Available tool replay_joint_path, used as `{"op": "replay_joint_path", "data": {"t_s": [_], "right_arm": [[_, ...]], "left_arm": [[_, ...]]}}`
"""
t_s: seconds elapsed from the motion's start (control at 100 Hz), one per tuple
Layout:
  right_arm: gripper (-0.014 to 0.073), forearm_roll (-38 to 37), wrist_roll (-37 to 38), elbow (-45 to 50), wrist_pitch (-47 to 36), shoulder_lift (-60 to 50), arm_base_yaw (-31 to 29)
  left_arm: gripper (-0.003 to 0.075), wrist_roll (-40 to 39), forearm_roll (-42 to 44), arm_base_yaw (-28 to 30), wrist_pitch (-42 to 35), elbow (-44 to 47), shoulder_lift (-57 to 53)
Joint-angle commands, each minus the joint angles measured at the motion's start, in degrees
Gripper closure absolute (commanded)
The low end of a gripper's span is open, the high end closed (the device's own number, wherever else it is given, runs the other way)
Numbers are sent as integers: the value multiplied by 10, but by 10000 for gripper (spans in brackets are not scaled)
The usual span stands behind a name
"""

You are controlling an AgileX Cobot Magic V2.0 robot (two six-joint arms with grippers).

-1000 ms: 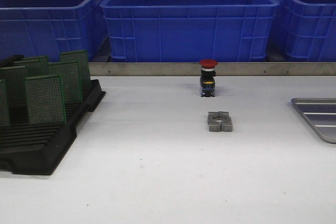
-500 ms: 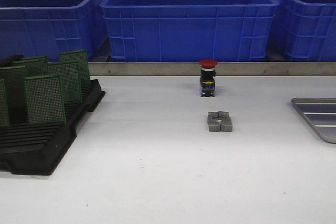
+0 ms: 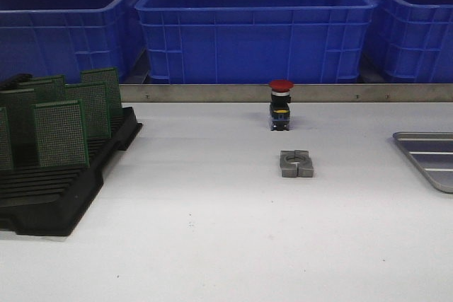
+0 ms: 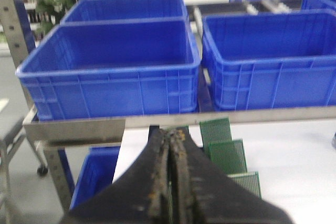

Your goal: Place circuit board on tray

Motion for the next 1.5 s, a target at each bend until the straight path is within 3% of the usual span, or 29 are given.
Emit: {"op": "replay_joint_path", "data": {"t_s": [0.0,0.11,0.25,0.52,0.85,0.97,1.14,1.19,1.49], "right_arm": [[662,-4,-2,-8,-49,-11,0],[662,-4,-2,-8,-49,-11,0],[662,-4,-2,-8,-49,-11,0],[662,-4,-2,-8,-49,-11,0],[662,-4,-2,-8,-49,-11,0],[662,-4,-2,-8,-49,-11,0],[662,-4,-2,-8,-49,-11,0],[662,-4,-2,-8,-49,-11,0],[662,-4,-2,-8,-49,-11,0]], "left_arm": [[738,0,-4,0,26,-70,68],[738,0,-4,0,91,-132,139],[738,0,-4,0,121,-179,216],[738,0,-4,0,123,-195,296],[729,0,-4,0,120,-195,307],[617,0,-4,0,120,-195,307],[270,0,3,0,120,-195,307],[206,0,12,0,119,-195,307],[186,0,1,0,85,-195,307]]}}
